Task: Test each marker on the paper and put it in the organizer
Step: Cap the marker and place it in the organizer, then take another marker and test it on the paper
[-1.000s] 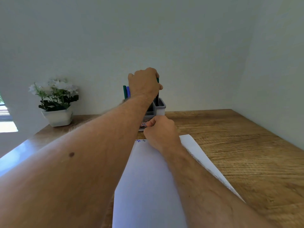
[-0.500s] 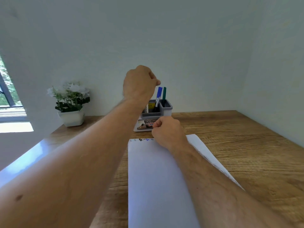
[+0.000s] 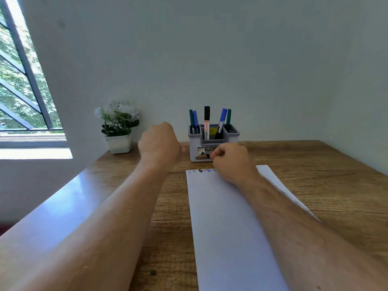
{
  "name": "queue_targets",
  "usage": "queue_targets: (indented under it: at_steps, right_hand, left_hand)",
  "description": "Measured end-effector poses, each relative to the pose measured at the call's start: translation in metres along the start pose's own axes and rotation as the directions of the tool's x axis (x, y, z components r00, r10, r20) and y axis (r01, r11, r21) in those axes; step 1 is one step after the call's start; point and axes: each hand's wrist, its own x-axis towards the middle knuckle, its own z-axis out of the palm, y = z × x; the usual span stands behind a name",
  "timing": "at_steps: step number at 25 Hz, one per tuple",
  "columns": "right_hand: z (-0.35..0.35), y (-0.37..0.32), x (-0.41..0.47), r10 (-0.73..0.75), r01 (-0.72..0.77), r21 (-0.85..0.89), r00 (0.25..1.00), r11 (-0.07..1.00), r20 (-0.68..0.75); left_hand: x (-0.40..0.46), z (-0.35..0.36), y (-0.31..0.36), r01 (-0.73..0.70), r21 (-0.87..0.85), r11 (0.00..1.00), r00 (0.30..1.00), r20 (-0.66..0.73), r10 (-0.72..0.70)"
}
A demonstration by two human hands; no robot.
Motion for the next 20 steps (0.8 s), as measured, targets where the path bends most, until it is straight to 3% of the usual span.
queue_targets:
  at_steps: [9, 20]
  right_hand:
    - [0.006, 0.003, 0.008, -0.078, 0.078, -0.045, 0.997, 0.996, 0.003]
    - [0.002, 0.002, 0.006, -0.081, 0.081, -0.053, 0.997, 0.995, 0.013]
  left_hand:
    - [0.005, 0.026, -0.022, 0.003, 0.23, 0.973, 1.0, -0.021, 0.001]
    - [0.005, 0.03, -0.024, 0.041, 0.193, 0.98, 0.996, 0.068, -0.055]
